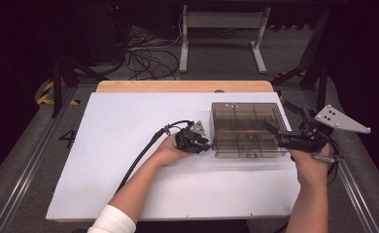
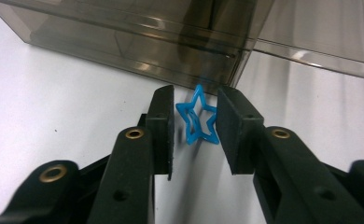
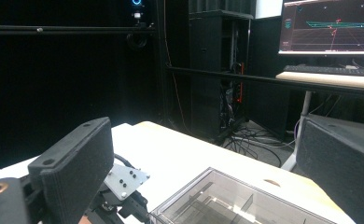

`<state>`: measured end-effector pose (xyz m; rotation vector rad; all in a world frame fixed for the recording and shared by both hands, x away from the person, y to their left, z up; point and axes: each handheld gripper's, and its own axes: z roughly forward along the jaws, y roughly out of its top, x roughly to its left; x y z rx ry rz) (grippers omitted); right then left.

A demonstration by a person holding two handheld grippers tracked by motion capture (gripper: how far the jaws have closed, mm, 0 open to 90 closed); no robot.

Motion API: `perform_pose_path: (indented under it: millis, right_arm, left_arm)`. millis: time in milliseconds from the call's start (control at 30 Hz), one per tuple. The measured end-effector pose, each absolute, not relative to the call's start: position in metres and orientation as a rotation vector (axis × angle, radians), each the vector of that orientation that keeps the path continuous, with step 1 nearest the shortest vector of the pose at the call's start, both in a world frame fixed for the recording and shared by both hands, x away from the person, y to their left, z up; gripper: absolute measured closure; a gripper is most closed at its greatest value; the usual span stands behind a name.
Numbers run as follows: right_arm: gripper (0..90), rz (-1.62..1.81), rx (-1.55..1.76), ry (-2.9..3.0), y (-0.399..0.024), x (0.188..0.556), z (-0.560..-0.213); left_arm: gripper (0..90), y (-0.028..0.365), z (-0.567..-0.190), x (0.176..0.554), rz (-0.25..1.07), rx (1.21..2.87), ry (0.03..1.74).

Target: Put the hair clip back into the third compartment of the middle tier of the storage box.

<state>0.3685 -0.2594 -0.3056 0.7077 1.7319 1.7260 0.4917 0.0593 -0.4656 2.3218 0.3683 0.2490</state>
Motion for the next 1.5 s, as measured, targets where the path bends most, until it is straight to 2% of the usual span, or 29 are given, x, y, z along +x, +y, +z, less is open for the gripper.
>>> perform_pose_path:
  millis: [333,633,767,1500]
  right_arm:
    - [4.8,1.726,0.712,1.732,-0.260,0.369,-0.306]
    - [4.8,1.724,0.711,1.732,-0.260,0.369,-0.306]
    - [4.8,1.723,0.714,1.731,-0.260,0.369,-0.305]
    - [4.8,1.719,0.715,1.738,-0.257,0.369,-0.305]
  left_arm:
    - [72.7,0.060,-0.464,0.490,0.209,2.315,0.370]
    - [79.6,0.060,-0.461,0.487,0.177,2.323,0.382]
    - [85.3,0.062,-0.459,0.487,0.152,2.301,0.423]
    - [88.8,0.070,-0.440,0.473,0.206,2.268,0.426]
